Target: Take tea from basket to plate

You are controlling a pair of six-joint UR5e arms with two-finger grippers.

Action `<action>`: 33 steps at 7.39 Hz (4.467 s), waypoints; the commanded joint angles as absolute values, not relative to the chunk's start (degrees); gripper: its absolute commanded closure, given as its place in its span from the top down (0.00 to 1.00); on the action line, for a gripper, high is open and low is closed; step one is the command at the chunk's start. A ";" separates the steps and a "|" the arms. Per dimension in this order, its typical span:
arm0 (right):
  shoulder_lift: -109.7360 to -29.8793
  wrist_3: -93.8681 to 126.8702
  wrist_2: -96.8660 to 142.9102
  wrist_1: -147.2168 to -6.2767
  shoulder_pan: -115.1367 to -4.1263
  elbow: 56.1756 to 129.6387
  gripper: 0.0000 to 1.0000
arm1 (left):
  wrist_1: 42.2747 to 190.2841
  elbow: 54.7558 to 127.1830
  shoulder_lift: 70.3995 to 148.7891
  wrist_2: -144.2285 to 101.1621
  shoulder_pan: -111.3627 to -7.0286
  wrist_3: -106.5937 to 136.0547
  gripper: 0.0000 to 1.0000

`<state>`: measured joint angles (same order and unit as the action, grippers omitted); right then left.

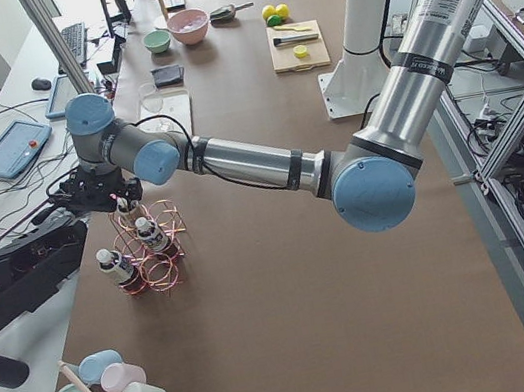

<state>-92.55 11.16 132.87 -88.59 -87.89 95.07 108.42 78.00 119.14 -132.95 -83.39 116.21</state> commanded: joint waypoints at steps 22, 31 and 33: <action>-92.46 10.81 132.89 -88.24 -87.89 95.45 1.00 | 72.39 113.41 118.20 -129.55 -72.56 122.20 0.00; -92.46 10.63 133.24 -87.98 -87.89 95.98 1.00 | 60.65 116.15 142.60 -114.35 -42.22 158.81 0.00; -92.46 10.63 133.42 -88.07 -87.89 96.24 1.00 | 60.82 114.70 144.58 -109.71 -36.24 162.76 0.00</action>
